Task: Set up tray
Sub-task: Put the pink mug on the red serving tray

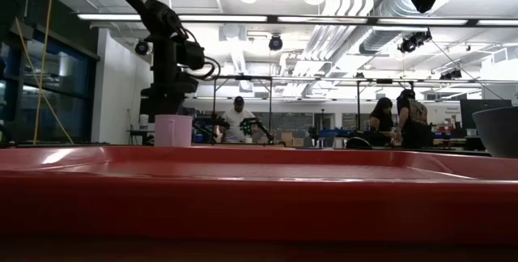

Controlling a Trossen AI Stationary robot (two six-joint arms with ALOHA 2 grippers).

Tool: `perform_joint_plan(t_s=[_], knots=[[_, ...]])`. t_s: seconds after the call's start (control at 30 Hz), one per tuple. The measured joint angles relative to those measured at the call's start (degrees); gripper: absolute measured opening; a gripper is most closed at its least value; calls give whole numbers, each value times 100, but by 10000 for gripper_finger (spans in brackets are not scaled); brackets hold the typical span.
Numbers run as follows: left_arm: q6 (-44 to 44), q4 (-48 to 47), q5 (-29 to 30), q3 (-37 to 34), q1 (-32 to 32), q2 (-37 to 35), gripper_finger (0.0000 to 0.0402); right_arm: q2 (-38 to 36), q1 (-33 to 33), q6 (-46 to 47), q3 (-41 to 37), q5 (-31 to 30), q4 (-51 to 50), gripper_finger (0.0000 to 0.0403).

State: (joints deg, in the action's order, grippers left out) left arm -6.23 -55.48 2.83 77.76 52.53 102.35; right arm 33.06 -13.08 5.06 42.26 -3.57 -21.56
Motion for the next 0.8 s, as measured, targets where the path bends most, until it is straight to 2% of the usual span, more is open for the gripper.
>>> perform_joint_plan(t_s=[0.2, 0.3, 0.4, 0.53, 0.57, 0.8], knots=[[4, 55, 60, 0, -4, 146, 229, 0, 0, 67, 0, -3, 2, 0], [-1, 112, 105, 0, -2, 146, 204, 0, 0, 105, 0, 5, 2, 0], [-157, 159, 108, 0, -1, 146, 149, 0, 0, 113, 0, 11, 2, 0], [-482, 144, 124, 0, -2, 144, 42, 0, -1, 113, 0, 12, 1, 0], [-552, 150, 60, 9, 3, 136, 26, 0, 0, 113, 0, 11, 2, 0], [-701, 94, -324, 7, 95, 133, 19, 0, 0, 105, 0, 12, 0, 0]])
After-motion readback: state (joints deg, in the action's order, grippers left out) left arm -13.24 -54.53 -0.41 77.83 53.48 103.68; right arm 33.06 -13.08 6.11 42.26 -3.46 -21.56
